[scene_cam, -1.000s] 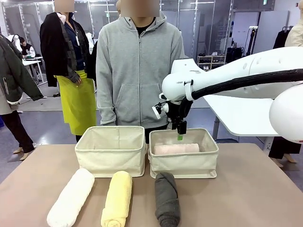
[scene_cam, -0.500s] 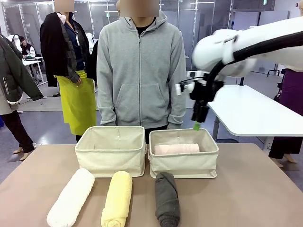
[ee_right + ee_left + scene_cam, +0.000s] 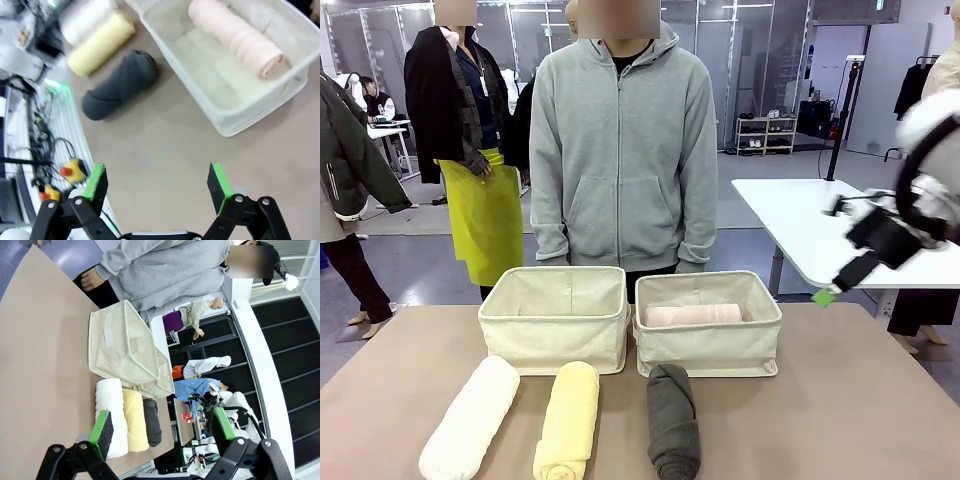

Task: Divide the towels into two baskets.
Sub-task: Pick up one hotel-folded towel from the bottom of the table and place it in the Fabric basket indicated by the person.

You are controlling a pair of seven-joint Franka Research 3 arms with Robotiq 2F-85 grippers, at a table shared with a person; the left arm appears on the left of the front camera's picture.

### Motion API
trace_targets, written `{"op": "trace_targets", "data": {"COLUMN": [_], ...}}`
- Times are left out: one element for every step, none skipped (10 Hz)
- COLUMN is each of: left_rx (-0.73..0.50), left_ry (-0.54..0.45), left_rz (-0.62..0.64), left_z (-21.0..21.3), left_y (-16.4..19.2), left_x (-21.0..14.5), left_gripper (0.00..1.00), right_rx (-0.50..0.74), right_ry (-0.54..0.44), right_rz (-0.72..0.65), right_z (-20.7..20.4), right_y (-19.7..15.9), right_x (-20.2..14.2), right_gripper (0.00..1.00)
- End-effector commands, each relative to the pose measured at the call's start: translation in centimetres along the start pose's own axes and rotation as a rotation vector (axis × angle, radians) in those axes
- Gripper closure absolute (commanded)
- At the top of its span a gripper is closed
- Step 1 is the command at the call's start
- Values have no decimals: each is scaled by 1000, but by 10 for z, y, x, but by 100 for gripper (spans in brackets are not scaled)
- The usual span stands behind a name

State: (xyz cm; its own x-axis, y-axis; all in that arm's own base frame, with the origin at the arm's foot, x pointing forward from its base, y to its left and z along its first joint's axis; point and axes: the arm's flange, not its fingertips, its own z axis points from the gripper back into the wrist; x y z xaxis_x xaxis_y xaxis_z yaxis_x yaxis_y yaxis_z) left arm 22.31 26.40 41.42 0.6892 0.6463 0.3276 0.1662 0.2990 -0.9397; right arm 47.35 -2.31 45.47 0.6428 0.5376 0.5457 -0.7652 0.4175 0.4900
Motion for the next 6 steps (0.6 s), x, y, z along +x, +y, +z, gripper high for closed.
{"op": "trace_targets", "data": {"left_rx": [-12, -12, -12, -12, -12, -12], "left_ry": [0, 0, 0, 0, 0, 0], "left_rz": [-7, -7, -7, -7, -7, -7], "left_z": [4, 4, 4, 4, 4, 4], "left_y": [-2, -2, -2, -2, -2, -2], "left_x": [-1, -1, -1, -1, -1, -1], "left_gripper": [0, 0, 0, 0, 0, 0], "right_rx": [123, 177, 240, 294, 359, 399], "right_ry": [-200, -231, -248, -258, -271, -251], "right_rz": [-134, -233, -311, -382, -413, -507], "right_z": [40, 61, 78, 92, 104, 114], "right_y": [-21, -30, -35, -36, -35, -35], "right_x": [-63, -101, -134, -166, -192, -217], "right_gripper": [0, 0, 0, 0, 0, 0]}}
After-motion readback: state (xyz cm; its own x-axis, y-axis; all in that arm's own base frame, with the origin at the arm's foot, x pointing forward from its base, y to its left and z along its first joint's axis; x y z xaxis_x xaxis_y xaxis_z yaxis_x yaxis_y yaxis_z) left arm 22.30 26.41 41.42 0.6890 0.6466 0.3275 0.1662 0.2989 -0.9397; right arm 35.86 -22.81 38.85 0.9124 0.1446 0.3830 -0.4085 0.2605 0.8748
